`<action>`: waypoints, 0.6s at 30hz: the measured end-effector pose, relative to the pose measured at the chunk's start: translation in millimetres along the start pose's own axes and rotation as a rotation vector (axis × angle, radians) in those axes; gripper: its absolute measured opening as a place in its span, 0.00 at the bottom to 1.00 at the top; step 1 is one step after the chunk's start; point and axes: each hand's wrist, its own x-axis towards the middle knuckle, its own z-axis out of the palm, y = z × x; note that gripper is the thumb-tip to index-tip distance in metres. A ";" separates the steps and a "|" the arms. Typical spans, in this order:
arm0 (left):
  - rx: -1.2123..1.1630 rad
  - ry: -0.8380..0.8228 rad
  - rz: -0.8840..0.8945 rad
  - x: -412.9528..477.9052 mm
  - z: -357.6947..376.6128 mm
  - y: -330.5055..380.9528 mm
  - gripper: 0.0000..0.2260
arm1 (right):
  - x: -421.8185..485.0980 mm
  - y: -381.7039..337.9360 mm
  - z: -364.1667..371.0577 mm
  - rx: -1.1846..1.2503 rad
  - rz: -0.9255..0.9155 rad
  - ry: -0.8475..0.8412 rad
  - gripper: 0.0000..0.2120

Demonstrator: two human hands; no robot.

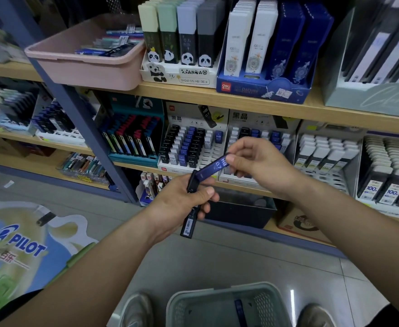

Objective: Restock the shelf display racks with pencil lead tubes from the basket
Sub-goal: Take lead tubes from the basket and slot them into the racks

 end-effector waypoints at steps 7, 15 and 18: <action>-0.156 0.167 -0.077 -8.3 -32.4 -1.2 0.10 | 29.5 15.3 -8.1 -0.264 -0.015 0.334 0.03; -0.252 0.257 -0.035 -20.2 -68.3 -4.0 0.11 | 109.6 37.7 0.0 -0.636 0.004 0.365 0.05; -0.265 0.253 -0.031 -23.9 -74.5 -4.0 0.13 | 124.1 45.0 1.6 -0.788 0.046 0.333 0.00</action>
